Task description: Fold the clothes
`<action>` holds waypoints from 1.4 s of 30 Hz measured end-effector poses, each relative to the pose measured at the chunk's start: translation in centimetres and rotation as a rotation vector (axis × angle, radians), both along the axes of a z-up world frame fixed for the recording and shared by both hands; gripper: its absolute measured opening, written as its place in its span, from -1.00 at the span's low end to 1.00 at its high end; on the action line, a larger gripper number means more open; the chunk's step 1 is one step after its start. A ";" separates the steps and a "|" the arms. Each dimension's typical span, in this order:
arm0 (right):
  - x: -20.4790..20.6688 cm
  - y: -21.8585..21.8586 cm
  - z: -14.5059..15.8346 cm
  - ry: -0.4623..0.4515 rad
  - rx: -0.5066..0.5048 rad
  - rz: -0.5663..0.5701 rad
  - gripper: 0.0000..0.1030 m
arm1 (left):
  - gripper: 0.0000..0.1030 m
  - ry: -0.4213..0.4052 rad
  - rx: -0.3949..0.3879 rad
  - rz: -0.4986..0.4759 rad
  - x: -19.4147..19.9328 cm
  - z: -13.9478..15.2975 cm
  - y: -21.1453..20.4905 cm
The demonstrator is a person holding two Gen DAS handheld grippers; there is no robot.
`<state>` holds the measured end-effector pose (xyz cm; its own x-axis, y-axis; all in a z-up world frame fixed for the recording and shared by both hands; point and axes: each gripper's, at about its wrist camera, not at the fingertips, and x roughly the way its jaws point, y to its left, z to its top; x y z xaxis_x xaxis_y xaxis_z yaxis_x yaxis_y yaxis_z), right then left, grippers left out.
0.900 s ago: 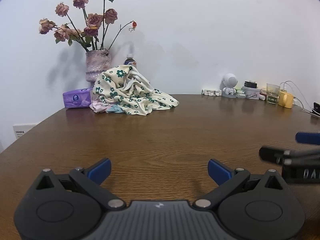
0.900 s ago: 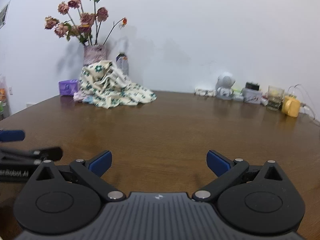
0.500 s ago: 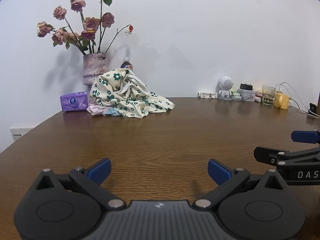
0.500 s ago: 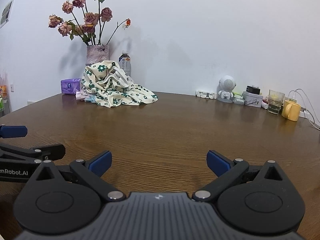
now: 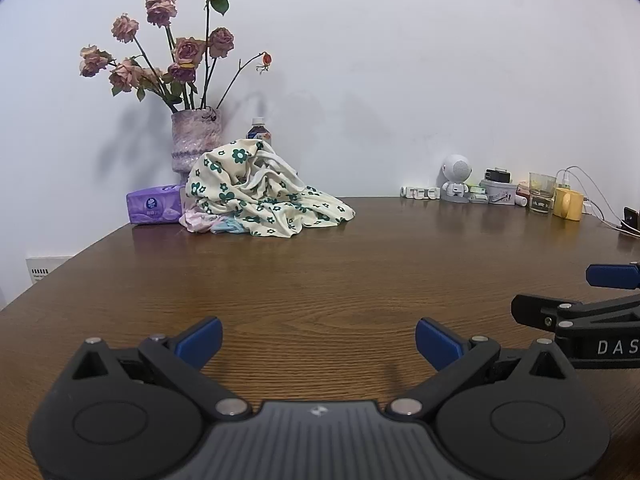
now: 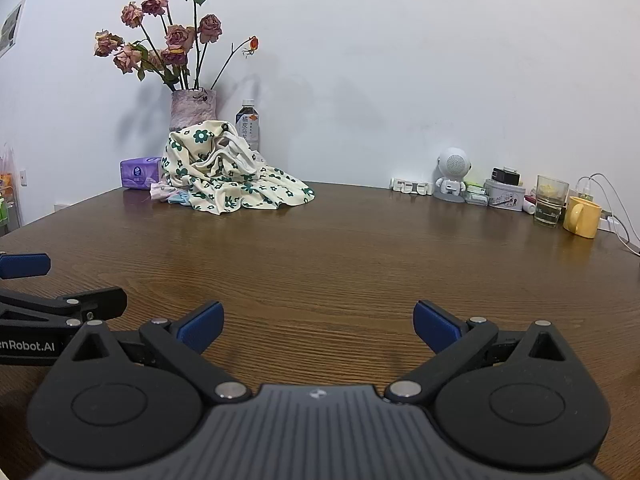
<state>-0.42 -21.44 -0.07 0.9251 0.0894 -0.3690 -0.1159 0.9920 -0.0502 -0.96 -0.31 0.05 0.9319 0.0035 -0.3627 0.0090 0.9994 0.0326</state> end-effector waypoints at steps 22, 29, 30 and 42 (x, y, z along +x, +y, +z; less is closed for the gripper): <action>-0.1 0.0 -0.1 0.006 0.008 0.001 0.99 | 1.00 0.005 -0.009 0.000 0.1 -0.1 0.1; 0.0 -0.1 0.0 0.012 0.010 0.003 0.99 | 1.00 0.008 -0.014 -0.001 0.1 -0.2 0.2; 0.0 -0.2 0.0 0.013 0.010 0.004 1.00 | 1.00 0.009 -0.014 -0.001 0.1 -0.2 0.1; 0.1 -0.3 0.0 0.019 0.009 0.012 0.99 | 1.00 0.008 -0.017 0.003 0.1 -0.3 0.1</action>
<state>-0.29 -21.71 -0.04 0.9168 0.1040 -0.3855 -0.1289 0.9909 -0.0391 -0.90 -0.21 -0.22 0.9290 0.0001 -0.3700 0.0062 0.9999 0.0158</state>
